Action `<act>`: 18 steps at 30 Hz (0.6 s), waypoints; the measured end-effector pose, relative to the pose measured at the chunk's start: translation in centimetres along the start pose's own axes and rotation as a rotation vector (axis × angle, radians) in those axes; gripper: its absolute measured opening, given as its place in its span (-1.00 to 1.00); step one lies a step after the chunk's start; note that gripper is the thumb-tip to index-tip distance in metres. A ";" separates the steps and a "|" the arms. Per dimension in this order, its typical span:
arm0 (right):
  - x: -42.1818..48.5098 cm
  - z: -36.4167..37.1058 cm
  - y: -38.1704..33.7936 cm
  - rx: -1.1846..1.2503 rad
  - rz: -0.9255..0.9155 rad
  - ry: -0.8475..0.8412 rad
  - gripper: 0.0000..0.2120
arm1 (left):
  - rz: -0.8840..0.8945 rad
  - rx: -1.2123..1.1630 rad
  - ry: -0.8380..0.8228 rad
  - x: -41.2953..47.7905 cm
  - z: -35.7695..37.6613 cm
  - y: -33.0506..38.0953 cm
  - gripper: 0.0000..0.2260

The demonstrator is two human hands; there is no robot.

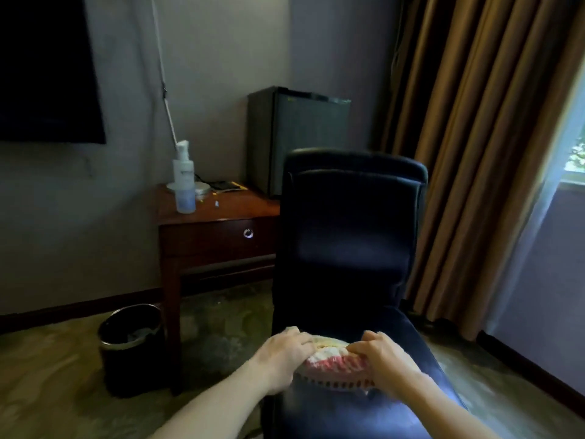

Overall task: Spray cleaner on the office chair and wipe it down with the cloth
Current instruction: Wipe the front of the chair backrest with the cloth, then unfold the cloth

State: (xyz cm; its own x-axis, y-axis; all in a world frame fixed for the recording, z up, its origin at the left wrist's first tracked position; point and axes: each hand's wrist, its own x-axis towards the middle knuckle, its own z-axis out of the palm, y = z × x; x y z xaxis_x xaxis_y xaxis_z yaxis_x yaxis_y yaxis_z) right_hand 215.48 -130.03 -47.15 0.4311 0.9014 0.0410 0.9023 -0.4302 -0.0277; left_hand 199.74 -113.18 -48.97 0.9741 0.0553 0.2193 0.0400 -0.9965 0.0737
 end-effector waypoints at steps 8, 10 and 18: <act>0.6 -9.7 -6.1 -0.049 -0.154 0.172 -0.55 | -0.135 0.164 0.109 -4.9 -11.3 0.0 -0.48; 1.1 -11.4 -7.4 -0.064 -0.180 0.199 -0.52 | -0.152 0.197 0.113 -5.5 -13.3 -0.6 -0.48; 6.1 -16.2 -11.1 -0.073 -0.259 0.240 -0.49 | -0.210 0.194 0.132 -6.8 -18.7 -5.2 -0.48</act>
State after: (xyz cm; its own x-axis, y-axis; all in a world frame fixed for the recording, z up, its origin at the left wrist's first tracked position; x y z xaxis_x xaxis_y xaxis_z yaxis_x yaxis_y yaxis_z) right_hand 208.17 -120.57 -30.46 0.1695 0.9476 0.2708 0.9763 -0.1989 0.0851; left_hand 188.74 -107.20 -32.68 0.9031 0.2564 0.3444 0.2914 -0.9551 -0.0530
